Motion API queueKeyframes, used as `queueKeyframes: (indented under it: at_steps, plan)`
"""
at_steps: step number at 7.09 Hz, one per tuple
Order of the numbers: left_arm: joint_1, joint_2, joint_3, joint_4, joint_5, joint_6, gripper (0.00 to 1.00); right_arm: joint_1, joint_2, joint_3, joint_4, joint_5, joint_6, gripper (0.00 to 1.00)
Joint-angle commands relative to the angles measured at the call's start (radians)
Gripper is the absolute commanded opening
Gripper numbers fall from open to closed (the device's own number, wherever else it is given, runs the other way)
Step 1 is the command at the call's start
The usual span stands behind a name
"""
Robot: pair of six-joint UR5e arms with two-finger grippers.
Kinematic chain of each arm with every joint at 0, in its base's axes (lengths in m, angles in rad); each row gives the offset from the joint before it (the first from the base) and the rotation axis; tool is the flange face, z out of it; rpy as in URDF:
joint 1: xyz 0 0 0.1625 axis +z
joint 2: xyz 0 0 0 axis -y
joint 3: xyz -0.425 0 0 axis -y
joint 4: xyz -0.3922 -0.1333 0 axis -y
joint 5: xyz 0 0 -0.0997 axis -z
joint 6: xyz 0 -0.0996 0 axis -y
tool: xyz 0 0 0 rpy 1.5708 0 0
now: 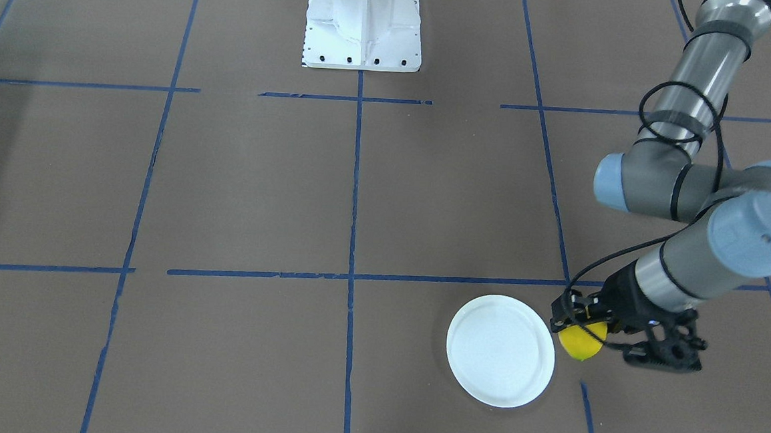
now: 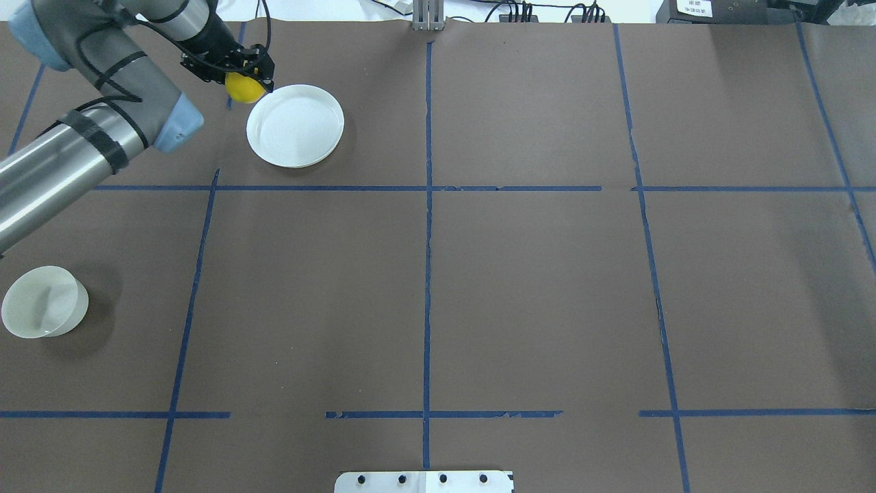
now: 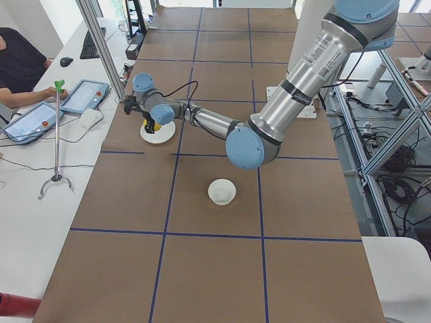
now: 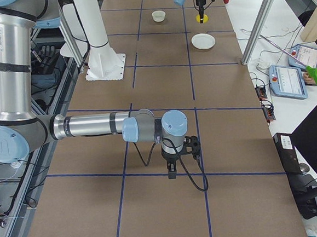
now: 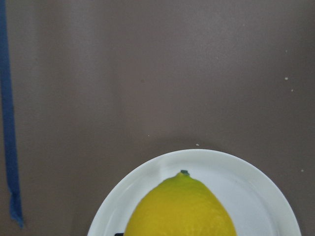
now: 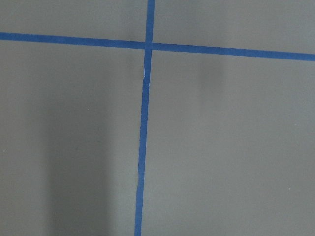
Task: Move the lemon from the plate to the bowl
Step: 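Lift the lemon with the left gripper and carry it over the white bowl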
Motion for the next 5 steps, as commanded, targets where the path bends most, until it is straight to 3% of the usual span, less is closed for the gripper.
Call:
queueKeyframes:
  at_steps: [1, 3, 4, 5]
  plan:
    - [-0.021, 0.24, -0.319, 0.088, 0.004, 0.015, 0.0, 0.0, 0.0, 0.0, 0.0, -0.001, 0.0, 1.0]
    - [-0.019, 0.473, -0.447, 0.045, 0.109, 0.099, 0.0, 0.0, 0.0, 0.0, 0.0, 0.0, 0.0, 1.0]
    - [-0.021, 0.643, -0.502, -0.07, 0.114, 0.096, 0.0, 0.0, 0.0, 0.0, 0.0, -0.001, 0.0, 1.0]
    - [-0.021, 0.842, -0.527, -0.299, 0.117, 0.062, 0.0, 0.0, 0.001, 0.0, 0.0, -0.001, 0.0, 1.0]
